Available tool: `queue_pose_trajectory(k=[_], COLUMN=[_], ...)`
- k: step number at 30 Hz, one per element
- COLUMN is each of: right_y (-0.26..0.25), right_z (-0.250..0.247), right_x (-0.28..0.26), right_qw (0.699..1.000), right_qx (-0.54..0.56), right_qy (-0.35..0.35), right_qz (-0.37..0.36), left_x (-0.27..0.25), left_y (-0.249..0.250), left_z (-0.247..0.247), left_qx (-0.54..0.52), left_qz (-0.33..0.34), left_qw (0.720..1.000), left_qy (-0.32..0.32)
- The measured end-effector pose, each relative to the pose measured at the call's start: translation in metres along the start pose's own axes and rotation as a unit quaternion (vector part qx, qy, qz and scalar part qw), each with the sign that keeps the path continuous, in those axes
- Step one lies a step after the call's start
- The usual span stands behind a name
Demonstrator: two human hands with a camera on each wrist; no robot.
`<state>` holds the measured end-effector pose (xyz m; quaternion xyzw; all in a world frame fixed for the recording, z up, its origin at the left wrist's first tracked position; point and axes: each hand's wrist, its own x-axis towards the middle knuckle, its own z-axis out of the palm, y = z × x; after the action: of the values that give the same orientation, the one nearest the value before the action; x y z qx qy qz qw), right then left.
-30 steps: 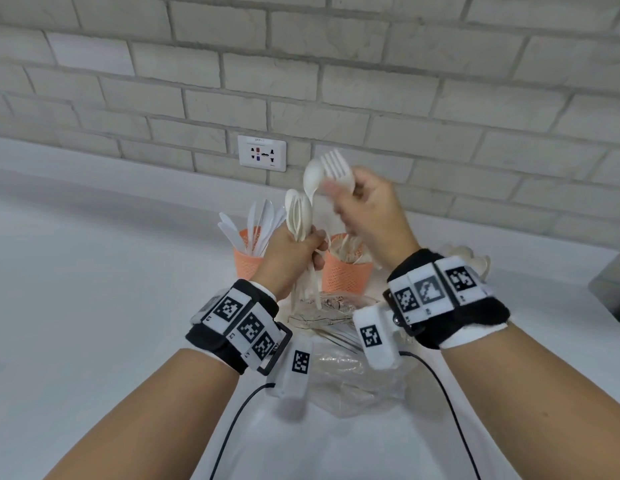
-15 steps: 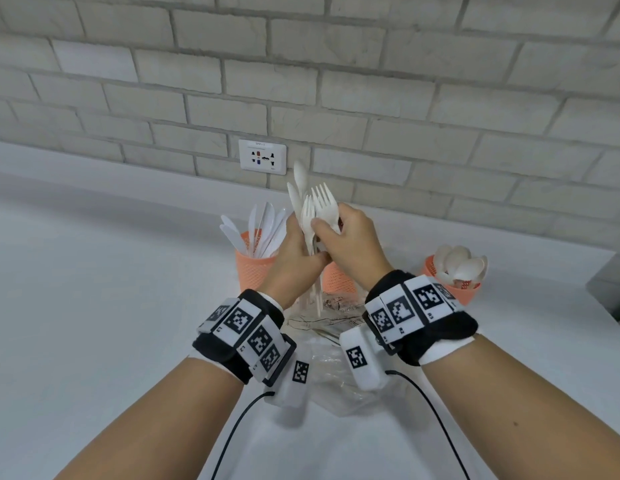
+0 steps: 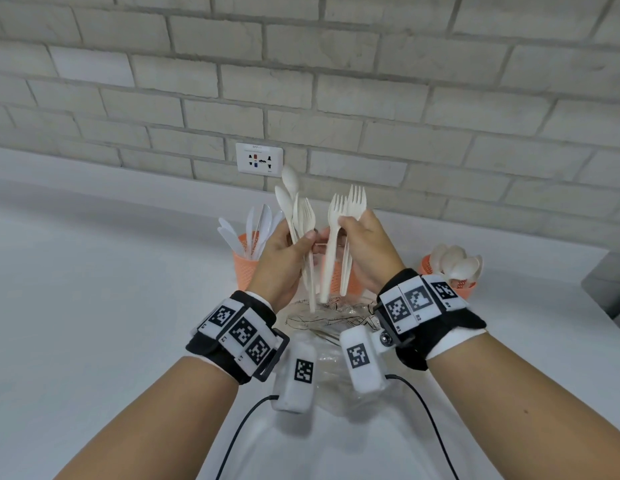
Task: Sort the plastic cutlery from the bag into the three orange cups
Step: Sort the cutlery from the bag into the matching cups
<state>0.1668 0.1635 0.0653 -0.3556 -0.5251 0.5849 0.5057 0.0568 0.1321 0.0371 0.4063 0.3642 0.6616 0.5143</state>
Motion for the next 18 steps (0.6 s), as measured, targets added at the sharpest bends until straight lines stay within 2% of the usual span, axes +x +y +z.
queue_pose_trajectory(k=[4, 8, 14, 18], right_y=[0.003, 0.007, 0.005, 0.006], right_z=[-0.002, -0.003, -0.008, -0.009], right_x=[0.002, 0.003, 0.008, 0.011], right_qw=[0.998, 0.991, 0.975, 0.974], right_qx=[-0.052, -0.133, -0.211, -0.222], right_qy=[0.015, -0.008, 0.018, -0.019], right_qz=[-0.028, -0.03, -0.067, -0.041], left_x=[0.0, -0.002, -0.003, -0.001], left_y=[0.0, 0.0, 0.004, 0.005], left_z=[0.0, 0.0, 0.0, 0.002], left_qx=[0.047, 0.077, 0.021, 0.0], left_qz=[-0.004, -0.006, -0.053, -0.063], left_qw=[0.999, 0.997, 0.998, 0.998], left_qy=[0.023, -0.01, -0.026, 0.002])
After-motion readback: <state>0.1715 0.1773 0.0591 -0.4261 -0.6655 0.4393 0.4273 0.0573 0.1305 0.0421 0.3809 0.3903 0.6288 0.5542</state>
